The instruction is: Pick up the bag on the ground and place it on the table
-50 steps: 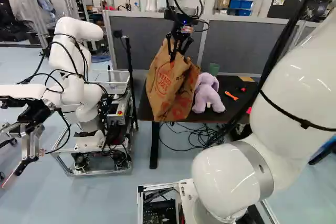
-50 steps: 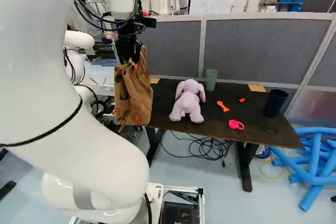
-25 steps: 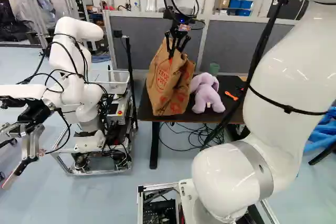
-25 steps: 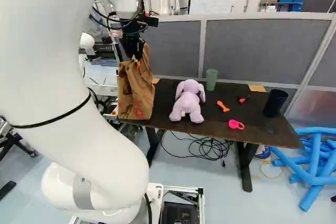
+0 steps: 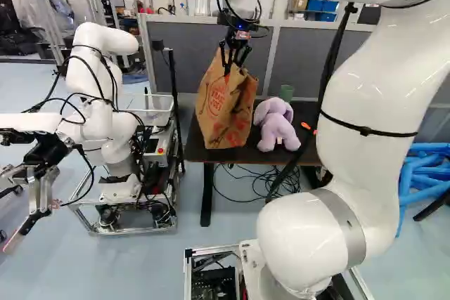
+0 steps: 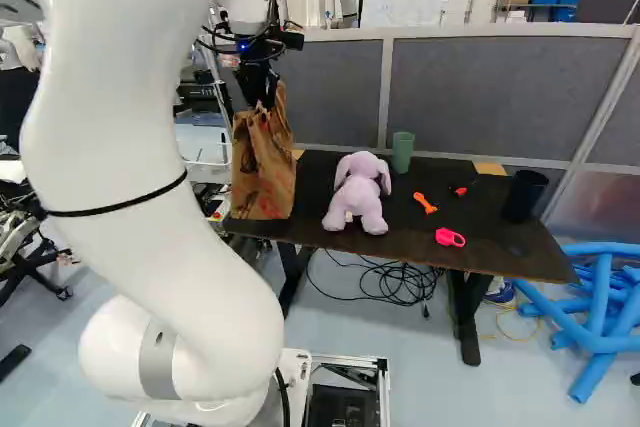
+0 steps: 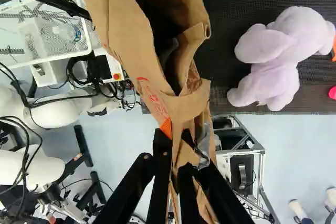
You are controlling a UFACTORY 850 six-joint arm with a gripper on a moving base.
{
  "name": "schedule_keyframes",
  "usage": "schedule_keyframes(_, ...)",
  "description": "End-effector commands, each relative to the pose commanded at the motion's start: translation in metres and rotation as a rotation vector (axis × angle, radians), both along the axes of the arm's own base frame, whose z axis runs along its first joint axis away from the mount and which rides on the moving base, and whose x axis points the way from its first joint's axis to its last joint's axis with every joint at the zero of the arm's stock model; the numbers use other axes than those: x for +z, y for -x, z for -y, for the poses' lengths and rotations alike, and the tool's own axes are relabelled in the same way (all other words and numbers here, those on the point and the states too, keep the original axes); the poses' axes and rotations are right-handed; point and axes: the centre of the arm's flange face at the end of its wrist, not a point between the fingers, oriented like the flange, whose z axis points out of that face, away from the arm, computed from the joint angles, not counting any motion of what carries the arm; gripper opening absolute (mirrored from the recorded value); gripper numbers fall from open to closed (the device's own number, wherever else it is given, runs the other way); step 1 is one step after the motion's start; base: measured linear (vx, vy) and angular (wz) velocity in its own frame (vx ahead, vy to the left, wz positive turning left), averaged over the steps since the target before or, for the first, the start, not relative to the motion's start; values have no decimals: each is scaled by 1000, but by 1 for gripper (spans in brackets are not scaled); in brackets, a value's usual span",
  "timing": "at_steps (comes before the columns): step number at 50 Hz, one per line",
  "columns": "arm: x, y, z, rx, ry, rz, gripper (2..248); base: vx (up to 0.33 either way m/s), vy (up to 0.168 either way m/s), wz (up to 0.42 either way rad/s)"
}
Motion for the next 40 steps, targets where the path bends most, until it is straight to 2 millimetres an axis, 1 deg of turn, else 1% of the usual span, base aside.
schedule_keyframes(23, 0, -36, -3, 0, -2, 15, 21, 0, 0, 0)
schedule_keyframes(29, -6, -47, -5, -1, -2, 19, 21, 0, 0, 0)
schedule_keyframes(40, -21, -61, -9, 3, 0, 1, 21, 0, 0, 0)
